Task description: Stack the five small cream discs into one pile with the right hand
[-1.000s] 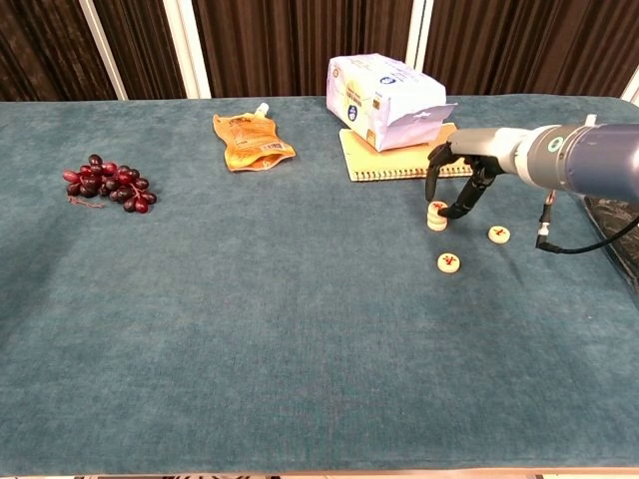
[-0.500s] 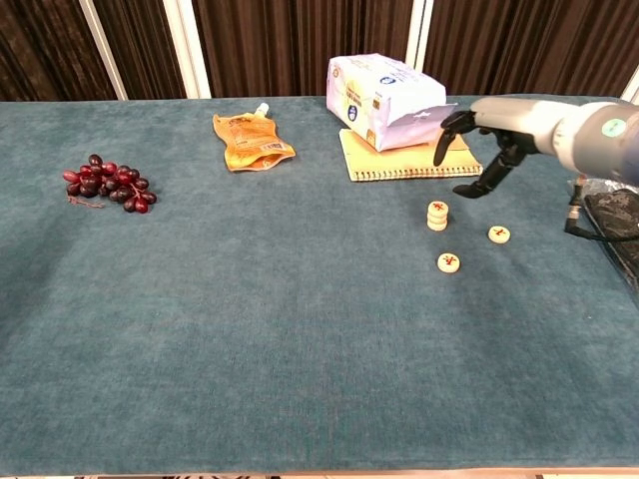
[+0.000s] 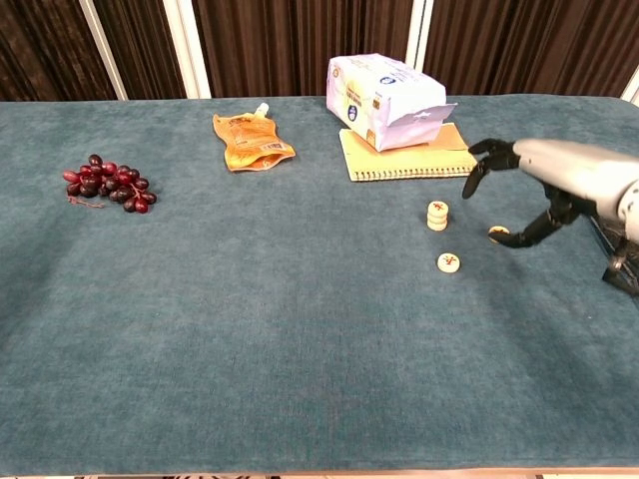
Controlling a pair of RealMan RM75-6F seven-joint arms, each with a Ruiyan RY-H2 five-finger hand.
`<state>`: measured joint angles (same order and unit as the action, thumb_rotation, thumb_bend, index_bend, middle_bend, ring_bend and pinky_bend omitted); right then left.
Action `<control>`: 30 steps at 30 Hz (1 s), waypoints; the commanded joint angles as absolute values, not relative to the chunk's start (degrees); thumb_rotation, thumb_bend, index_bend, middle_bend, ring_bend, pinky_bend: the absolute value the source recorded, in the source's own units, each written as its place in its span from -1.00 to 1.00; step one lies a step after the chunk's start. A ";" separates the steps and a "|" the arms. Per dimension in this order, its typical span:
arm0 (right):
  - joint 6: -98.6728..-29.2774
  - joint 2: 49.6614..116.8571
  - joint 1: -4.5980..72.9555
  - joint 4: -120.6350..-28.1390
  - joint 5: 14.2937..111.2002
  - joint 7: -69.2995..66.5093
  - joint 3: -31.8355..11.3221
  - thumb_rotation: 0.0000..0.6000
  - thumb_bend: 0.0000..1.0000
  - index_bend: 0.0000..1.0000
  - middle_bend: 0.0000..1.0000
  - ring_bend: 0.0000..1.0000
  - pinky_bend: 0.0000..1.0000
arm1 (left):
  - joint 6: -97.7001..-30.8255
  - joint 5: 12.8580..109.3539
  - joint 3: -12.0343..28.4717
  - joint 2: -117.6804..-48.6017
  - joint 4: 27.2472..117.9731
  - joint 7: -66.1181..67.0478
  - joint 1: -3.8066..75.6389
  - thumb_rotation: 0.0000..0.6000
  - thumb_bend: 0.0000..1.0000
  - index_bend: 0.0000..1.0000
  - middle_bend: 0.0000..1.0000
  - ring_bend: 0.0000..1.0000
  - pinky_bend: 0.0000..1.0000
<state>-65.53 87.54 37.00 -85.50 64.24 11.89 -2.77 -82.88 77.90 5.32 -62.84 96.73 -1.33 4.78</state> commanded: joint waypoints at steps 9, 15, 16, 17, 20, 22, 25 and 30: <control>-64.28 91.25 34.51 -83.96 62.54 12.85 -3.80 1.00 -0.20 -0.34 -1.00 -1.00 -1.00 | -82.77 77.78 5.37 -62.75 96.75 -1.57 4.78 1.00 0.25 -0.68 -0.99 -1.00 -1.00; -62.87 92.86 34.34 -82.93 60.94 13.62 -5.28 1.00 -0.20 -0.34 -1.00 -1.00 -1.00 | -82.69 77.81 5.36 -62.71 96.70 -1.63 4.81 1.00 0.25 -0.68 -0.99 -1.00 -1.00; -62.68 93.17 34.31 -82.63 60.80 13.61 -5.50 1.00 -0.20 -0.34 -1.00 -1.00 -1.00 | -82.71 77.82 5.36 -62.71 96.68 -1.65 4.80 1.00 0.25 -0.68 -0.99 -1.00 -1.00; -62.49 93.45 34.28 -82.37 60.62 13.63 -5.72 1.00 -0.20 -0.34 -1.00 -1.00 -1.00 | -82.71 77.81 5.37 -62.71 96.67 -1.67 4.80 1.00 0.25 -0.68 -0.99 -1.00 -1.00; -61.93 94.11 34.32 -81.73 60.23 13.65 -6.16 1.00 -0.20 -0.32 -1.00 -1.00 -1.00 | -82.72 77.75 5.41 -62.71 96.64 -1.71 4.80 1.00 0.25 -0.68 -0.99 -1.00 -1.00; -61.26 94.70 34.42 -81.05 59.82 13.80 -6.50 1.00 -0.20 -0.30 -1.00 -1.00 -1.00 | -82.69 77.75 5.40 -62.70 96.63 -1.69 4.81 1.00 0.25 -0.68 -0.99 -1.00 -1.00; -60.91 95.40 34.41 -80.22 59.48 14.04 -6.98 1.00 -0.20 -0.28 -1.00 -1.00 -1.00 | -82.71 77.77 5.39 -62.70 96.61 -1.66 4.80 1.00 0.25 -0.68 -0.99 -1.00 -1.00; -60.62 96.40 34.22 -79.07 58.86 14.37 -7.75 1.00 -0.20 -0.24 -1.00 -1.00 -1.00 | -82.74 77.72 5.45 -62.68 96.58 -1.74 4.79 1.00 0.25 -0.68 -0.99 -1.00 -1.00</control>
<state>-60.66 96.30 34.26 -79.17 58.95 14.29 -7.66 -82.74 77.72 5.45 -62.68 96.58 -1.74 4.79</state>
